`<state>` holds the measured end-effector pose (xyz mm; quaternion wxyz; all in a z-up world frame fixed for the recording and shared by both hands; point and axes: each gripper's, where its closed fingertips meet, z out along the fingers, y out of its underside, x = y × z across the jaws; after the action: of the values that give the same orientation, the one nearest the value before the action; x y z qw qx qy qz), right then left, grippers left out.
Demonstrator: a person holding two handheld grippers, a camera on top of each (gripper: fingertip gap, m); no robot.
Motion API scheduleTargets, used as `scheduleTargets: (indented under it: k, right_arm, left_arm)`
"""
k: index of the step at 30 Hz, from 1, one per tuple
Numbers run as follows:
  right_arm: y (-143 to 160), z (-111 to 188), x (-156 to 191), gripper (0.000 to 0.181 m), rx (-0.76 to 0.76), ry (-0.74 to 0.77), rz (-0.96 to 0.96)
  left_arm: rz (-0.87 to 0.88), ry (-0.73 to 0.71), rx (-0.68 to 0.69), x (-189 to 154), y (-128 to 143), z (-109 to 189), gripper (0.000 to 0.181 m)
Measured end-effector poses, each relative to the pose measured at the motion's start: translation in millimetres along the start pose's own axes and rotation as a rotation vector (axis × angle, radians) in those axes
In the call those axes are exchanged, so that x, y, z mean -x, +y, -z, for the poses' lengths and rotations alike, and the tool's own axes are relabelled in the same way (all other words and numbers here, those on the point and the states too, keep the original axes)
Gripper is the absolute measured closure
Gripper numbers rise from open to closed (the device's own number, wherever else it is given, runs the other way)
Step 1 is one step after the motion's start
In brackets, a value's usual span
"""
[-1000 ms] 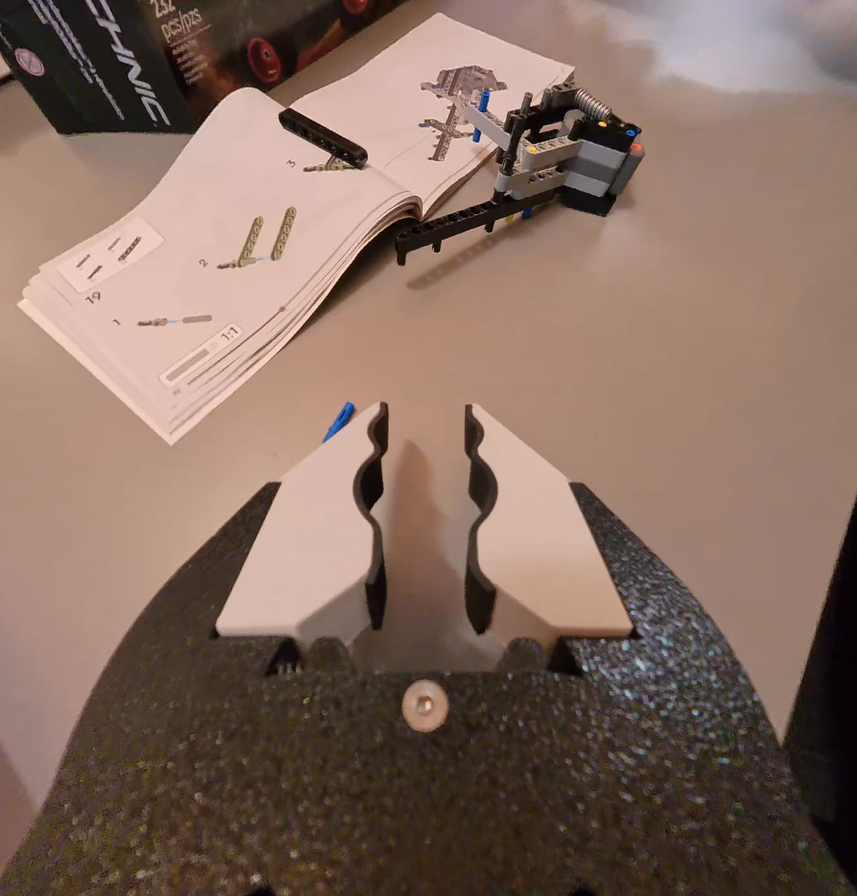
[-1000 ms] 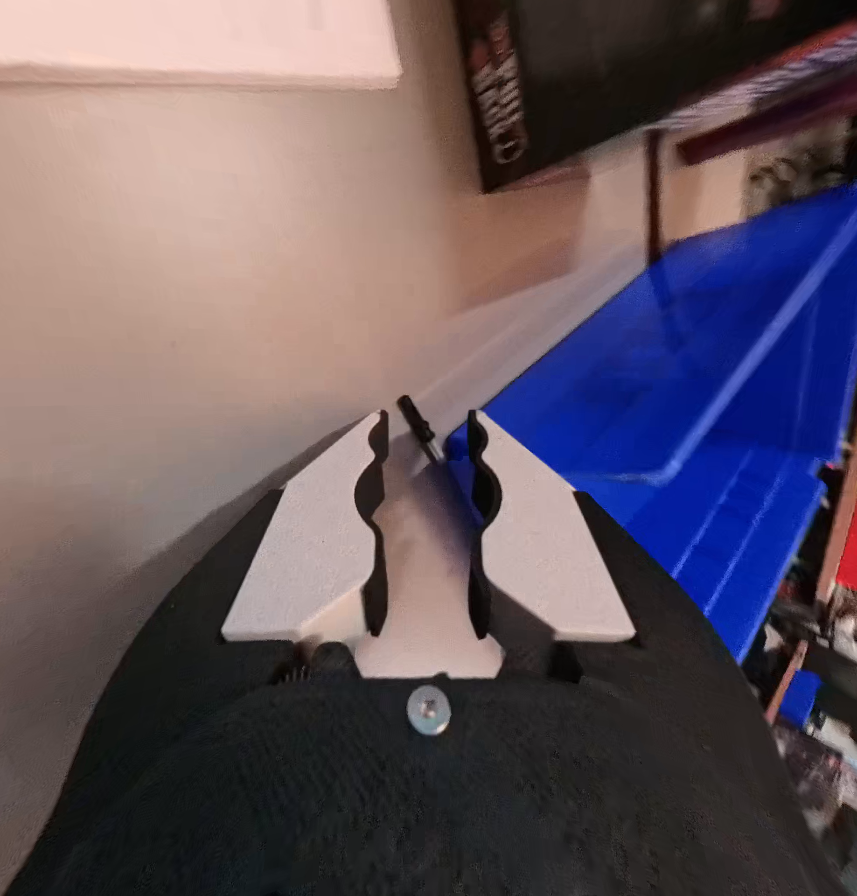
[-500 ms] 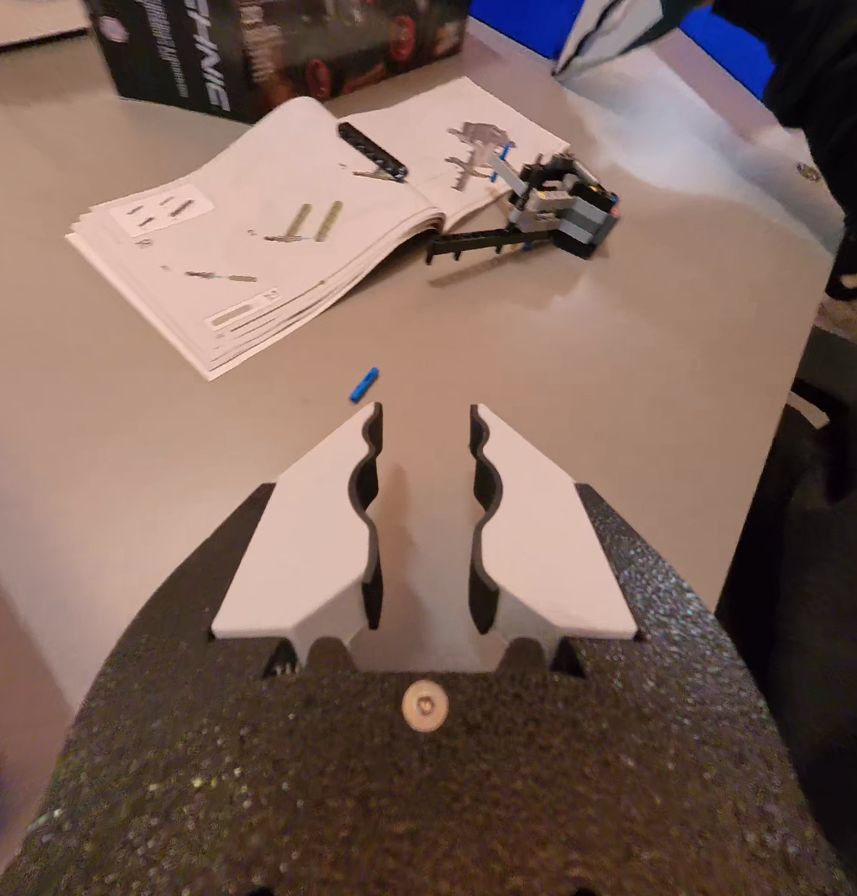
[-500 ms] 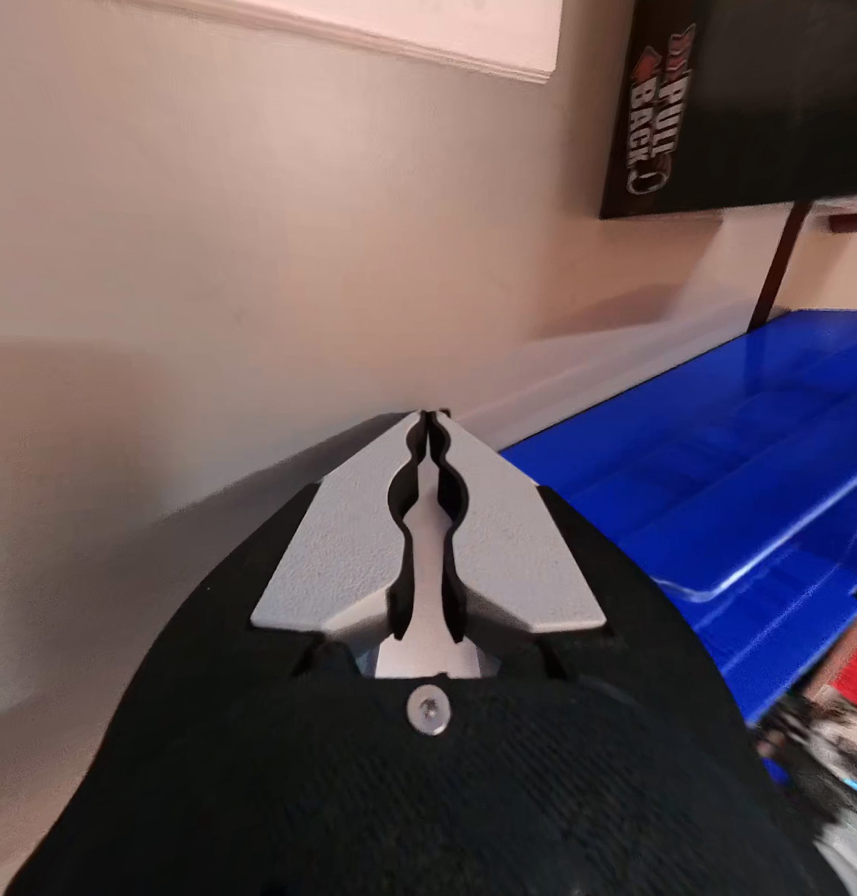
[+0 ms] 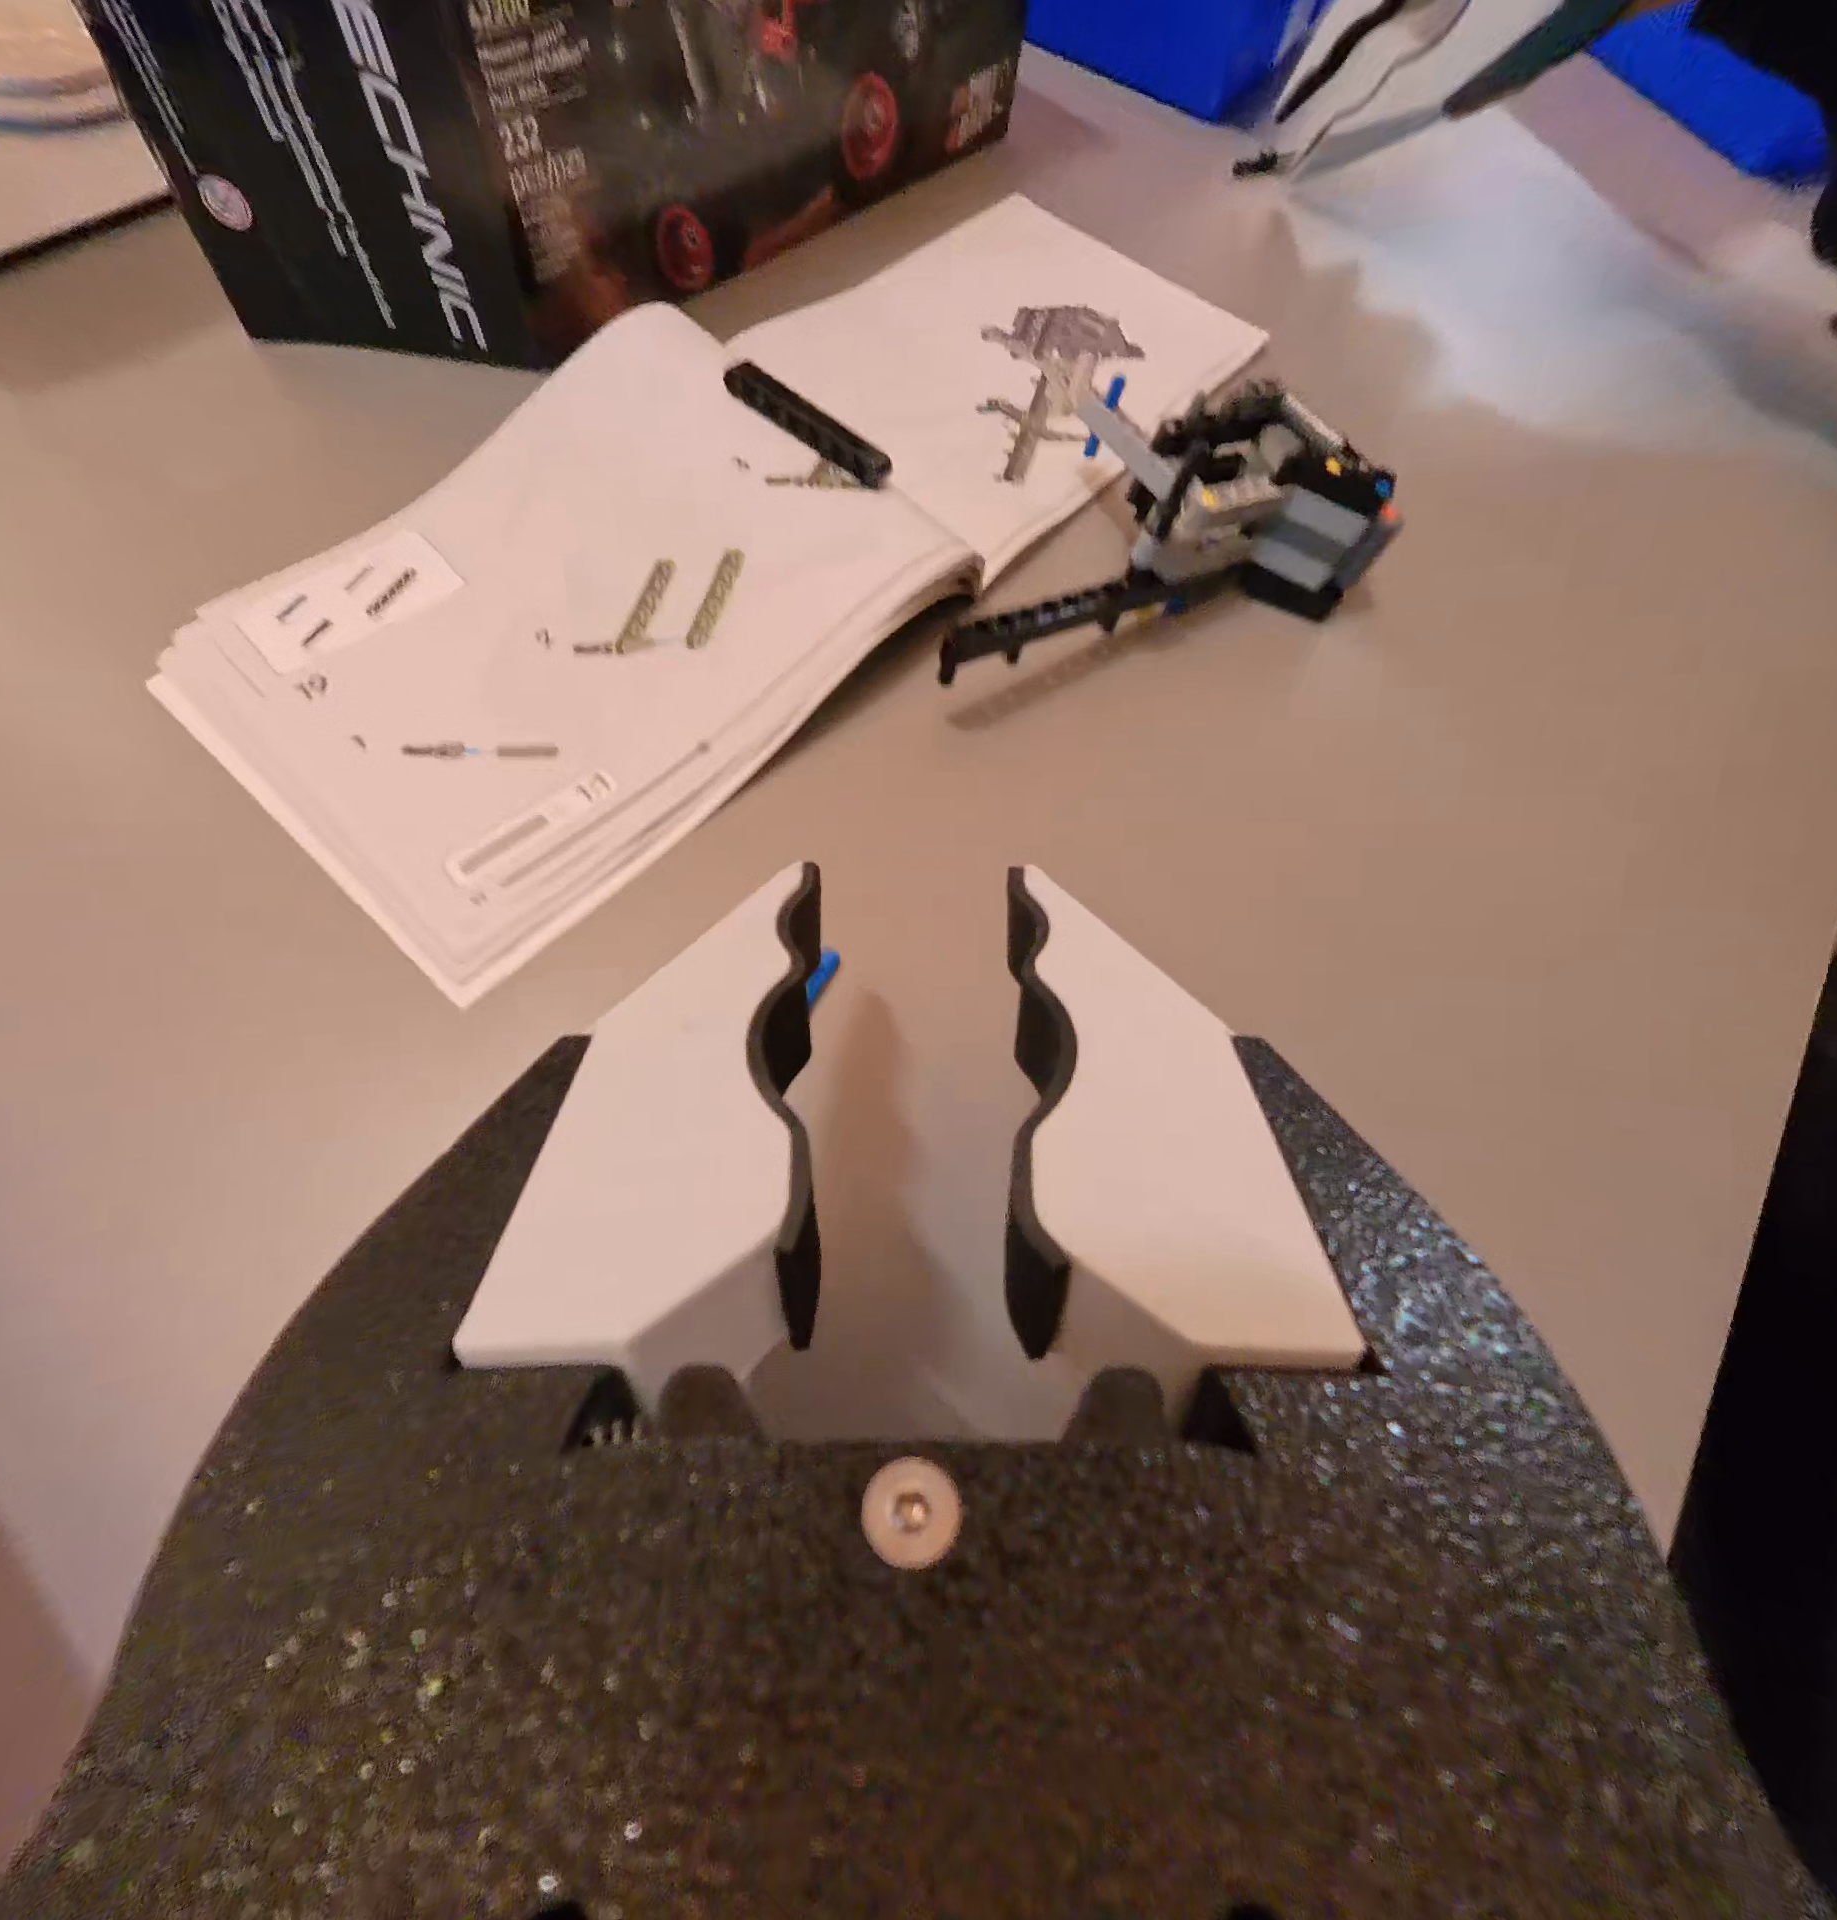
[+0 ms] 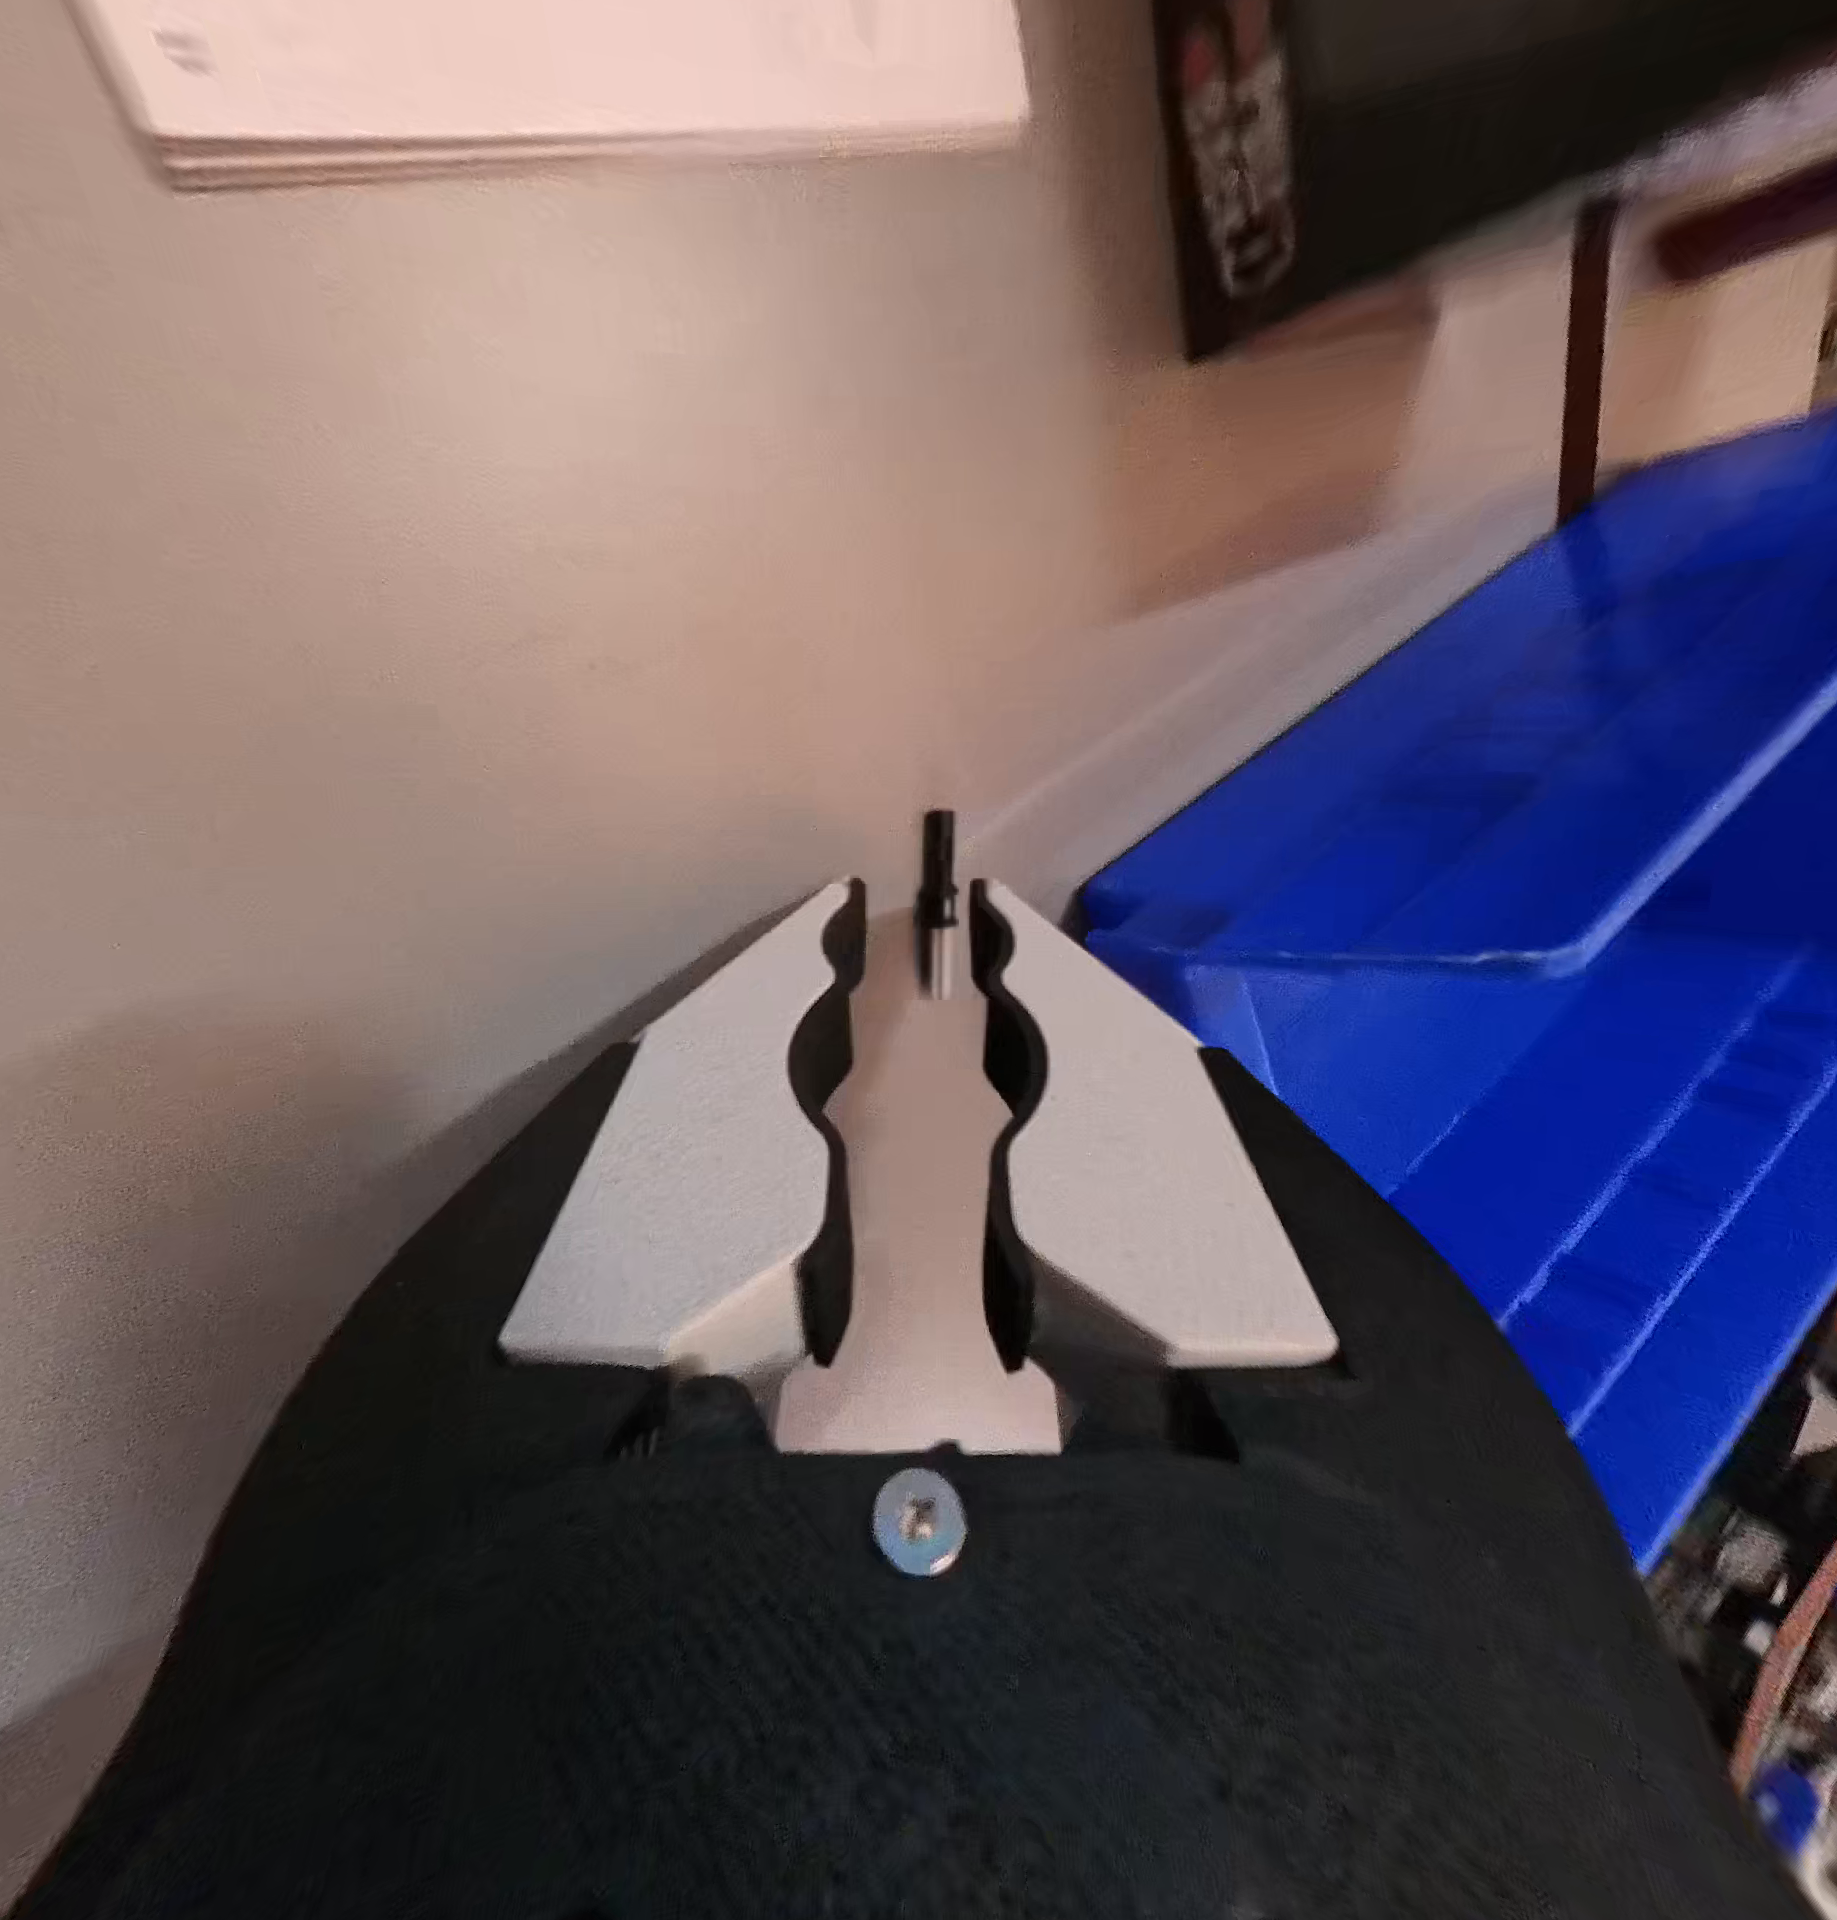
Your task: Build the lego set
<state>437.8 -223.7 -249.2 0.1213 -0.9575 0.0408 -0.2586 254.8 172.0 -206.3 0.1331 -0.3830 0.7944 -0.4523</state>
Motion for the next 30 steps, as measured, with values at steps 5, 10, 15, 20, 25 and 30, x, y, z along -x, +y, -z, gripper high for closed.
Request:
scheduleTargets:
  k: [5,10,15,20,25,30]
  right_arm:
    - [1,-7,-11,0.153,-0.055,-0.014,-0.252]
    - [1,-15,-6,0.178,-0.092,-0.105,-0.391]
    - [2,-13,-4,0.179,-0.081,-0.050,-0.412]
    - [-10,8,1,0.179,-0.066,0.165,-0.436]
    - [-76,82,-5,0.179,-0.479,0.326,-0.643]
    - [-166,173,25,0.179,-1.034,0.180,-0.702]
  left_arm:
    - [-0.020,-0.001,0.014,6,-30,-23,0.146]
    - [-0.003,-0.019,0.020,14,-64,-54,0.143]
    - [0.034,-0.072,0.079,22,-85,-101,0.122]
    - [-0.022,-0.139,0.269,22,-67,-136,0.126]
    - [-0.101,-0.196,0.263,28,-65,-138,0.176]
    - [-0.164,-0.167,0.123,21,-77,-95,0.176]
